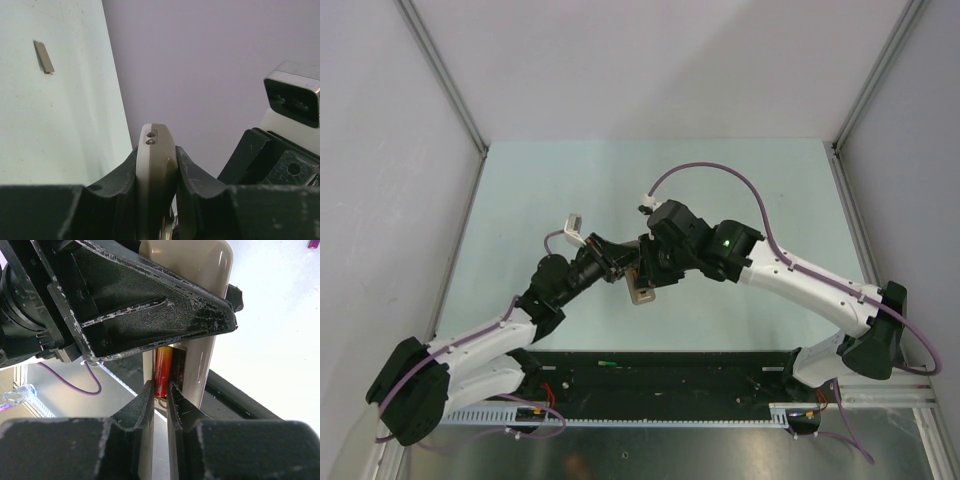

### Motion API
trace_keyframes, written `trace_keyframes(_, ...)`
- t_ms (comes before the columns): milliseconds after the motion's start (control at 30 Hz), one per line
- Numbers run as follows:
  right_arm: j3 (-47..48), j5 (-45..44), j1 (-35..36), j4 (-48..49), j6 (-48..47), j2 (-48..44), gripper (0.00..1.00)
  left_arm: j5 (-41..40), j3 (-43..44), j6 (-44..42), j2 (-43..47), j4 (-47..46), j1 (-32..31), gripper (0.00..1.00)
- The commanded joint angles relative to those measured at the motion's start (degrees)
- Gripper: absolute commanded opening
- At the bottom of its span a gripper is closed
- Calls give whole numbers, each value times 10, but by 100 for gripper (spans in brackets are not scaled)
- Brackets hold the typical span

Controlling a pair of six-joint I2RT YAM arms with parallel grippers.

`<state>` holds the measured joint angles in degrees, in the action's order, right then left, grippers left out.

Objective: Load the batteries into the remote control

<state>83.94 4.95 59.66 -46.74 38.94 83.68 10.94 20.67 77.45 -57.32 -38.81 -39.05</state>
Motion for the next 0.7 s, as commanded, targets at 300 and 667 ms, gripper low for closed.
trace_keyframes(300, 2, 19, 20, 59, -4, 25, 25, 8, 22, 57, 24, -116, -17, 0)
trace_keyframes(667, 29, -11, 18, 1, -9, 32, 28, 0, 10, 56, 17, -116, -12, 0)
